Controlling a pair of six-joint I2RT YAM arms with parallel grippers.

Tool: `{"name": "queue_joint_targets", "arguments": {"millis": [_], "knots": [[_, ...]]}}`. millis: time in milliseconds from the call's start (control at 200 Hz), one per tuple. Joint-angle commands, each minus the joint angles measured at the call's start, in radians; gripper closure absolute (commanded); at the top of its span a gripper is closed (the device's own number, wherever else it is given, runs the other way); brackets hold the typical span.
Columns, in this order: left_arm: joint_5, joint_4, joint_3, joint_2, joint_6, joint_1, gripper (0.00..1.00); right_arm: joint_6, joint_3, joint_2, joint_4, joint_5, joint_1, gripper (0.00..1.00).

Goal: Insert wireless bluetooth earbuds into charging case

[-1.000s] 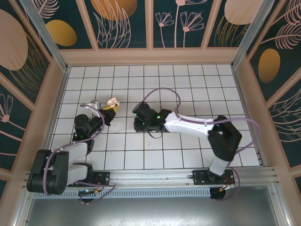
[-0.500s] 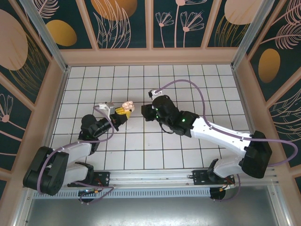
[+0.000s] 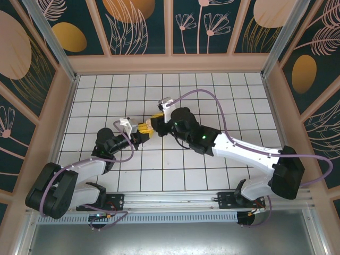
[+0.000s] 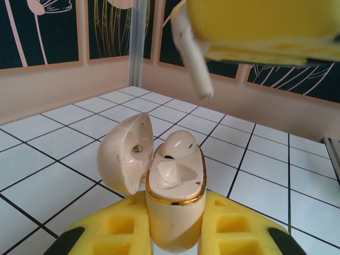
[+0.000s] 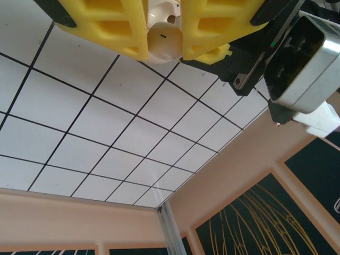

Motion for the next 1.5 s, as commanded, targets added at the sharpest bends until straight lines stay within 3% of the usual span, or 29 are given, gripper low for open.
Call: {"name": "queue_joint_targets", "arguments": {"millis": [0,415,1111,1496], "knots": [[0.009,0.004,0.03,-0.003,0.025,-0.008,0.86,-0.041,-0.002,0.028,0.06,-0.007,0.008,0.82],[-0.018,0.007,0.032,-0.028,-0.01,-0.009,0.86,-0.026,-0.041,0.046,0.096,-0.005,0.021,0.82],[-0.012,0.027,0.054,-0.046,-0.051,-0.009,0.86,-0.032,-0.101,0.036,0.131,0.111,0.042,0.83],[-0.024,0.028,0.055,-0.063,-0.058,-0.009,0.85,-0.053,-0.101,0.054,0.137,0.062,0.049,0.82]]}}
